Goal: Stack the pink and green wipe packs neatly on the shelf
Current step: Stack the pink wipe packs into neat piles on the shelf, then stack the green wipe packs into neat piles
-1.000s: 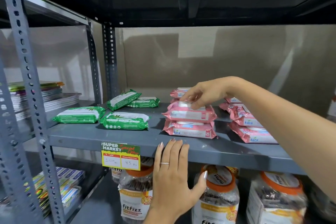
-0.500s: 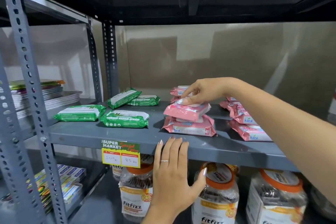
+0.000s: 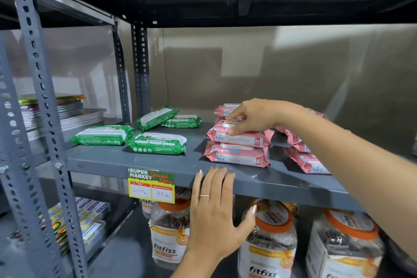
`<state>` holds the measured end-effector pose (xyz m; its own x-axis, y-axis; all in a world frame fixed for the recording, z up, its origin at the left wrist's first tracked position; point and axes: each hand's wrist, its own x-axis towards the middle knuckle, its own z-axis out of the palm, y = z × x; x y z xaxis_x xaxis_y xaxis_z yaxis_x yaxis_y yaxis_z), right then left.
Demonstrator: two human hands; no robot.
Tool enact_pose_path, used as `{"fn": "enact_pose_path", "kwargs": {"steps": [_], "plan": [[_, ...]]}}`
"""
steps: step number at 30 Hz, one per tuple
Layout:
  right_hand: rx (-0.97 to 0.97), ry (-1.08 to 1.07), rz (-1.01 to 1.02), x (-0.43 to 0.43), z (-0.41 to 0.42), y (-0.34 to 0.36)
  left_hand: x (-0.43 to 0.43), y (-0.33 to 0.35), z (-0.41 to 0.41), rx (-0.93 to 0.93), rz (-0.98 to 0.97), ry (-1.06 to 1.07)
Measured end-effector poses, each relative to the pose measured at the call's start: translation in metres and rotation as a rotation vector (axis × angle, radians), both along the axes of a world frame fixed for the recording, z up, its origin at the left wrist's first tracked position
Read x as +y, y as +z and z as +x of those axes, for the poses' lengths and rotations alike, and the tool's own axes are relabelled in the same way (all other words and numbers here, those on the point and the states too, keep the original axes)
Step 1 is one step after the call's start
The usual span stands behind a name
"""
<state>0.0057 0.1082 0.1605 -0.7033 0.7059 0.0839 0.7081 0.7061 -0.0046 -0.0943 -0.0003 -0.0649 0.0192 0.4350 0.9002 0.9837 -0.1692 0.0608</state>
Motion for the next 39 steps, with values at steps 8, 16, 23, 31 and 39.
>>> {"fn": "enact_pose_path", "kwargs": {"steps": [8, 16, 23, 31, 39], "plan": [[-0.039, 0.045, -0.008, 0.009, 0.004, -0.002, -0.008, 0.010, -0.009, 0.015, 0.005, -0.050], [0.169, 0.005, 0.270, -0.010, -0.015, 0.011, -0.042, 0.043, -0.145, -0.020, 0.039, 0.100], [0.166, 0.174, 0.297, -0.047, -0.133, -0.026, -0.029, 0.022, -0.201, 0.078, -0.080, 0.029], [-0.016, 0.011, 0.059, -0.048, -0.188, -0.048, -0.029, 0.018, -0.206, 0.066, -0.109, -0.062], [-0.192, -0.082, 0.018, -0.051, -0.210, -0.015, -0.018, 0.025, -0.209, 0.070, -0.078, -0.062]]}}
